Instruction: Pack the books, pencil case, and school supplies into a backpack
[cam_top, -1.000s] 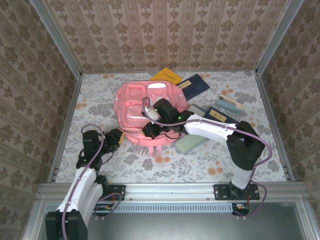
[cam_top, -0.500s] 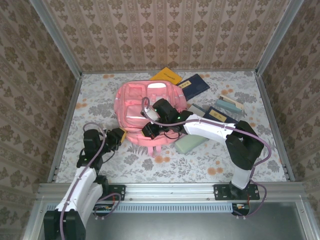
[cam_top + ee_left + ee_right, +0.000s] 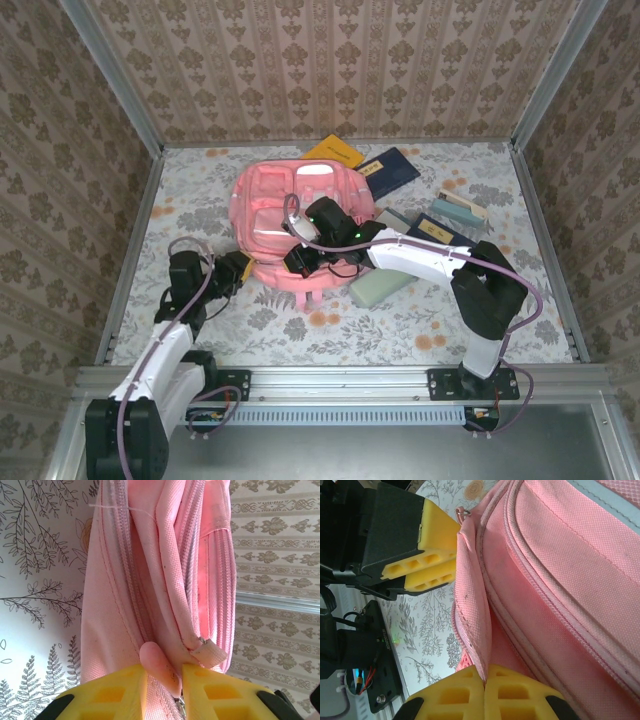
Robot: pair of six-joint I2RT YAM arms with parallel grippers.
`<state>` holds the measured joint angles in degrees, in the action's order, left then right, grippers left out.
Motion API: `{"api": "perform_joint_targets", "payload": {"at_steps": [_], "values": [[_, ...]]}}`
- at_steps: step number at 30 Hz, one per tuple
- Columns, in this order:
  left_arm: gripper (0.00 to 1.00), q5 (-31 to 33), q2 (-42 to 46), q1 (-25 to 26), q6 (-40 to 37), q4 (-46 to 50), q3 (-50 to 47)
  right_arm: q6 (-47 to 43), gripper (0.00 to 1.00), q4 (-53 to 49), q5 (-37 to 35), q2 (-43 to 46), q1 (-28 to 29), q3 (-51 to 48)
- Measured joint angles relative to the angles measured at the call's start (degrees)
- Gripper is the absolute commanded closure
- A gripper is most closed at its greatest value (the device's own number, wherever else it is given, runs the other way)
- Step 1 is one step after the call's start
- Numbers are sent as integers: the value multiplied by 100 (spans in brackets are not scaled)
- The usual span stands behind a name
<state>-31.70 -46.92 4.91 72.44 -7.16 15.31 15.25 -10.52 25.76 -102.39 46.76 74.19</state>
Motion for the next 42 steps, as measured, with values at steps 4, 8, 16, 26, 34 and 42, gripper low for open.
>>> {"api": "perform_joint_targets", "payload": {"at_steps": [4,8,16,26,34,42], "values": [[74,61,-107,-4,-22,-28,7,0,97,2,-4,0,11,0],[76,57,-374,-4,-46,-173,50,0,97,2,-31,0,35,0],[100,15,-737,-7,-24,-575,98,-2,97,2,-129,-13,44,0],[100,153,-385,-7,-42,-422,103,0,98,4,-131,-22,59,0],[100,601,-4,-151,-623,719,560,-2,100,57,-133,-22,76,0],[100,752,-850,-560,-986,761,852,-4,100,48,-136,0,98,-50]]}}
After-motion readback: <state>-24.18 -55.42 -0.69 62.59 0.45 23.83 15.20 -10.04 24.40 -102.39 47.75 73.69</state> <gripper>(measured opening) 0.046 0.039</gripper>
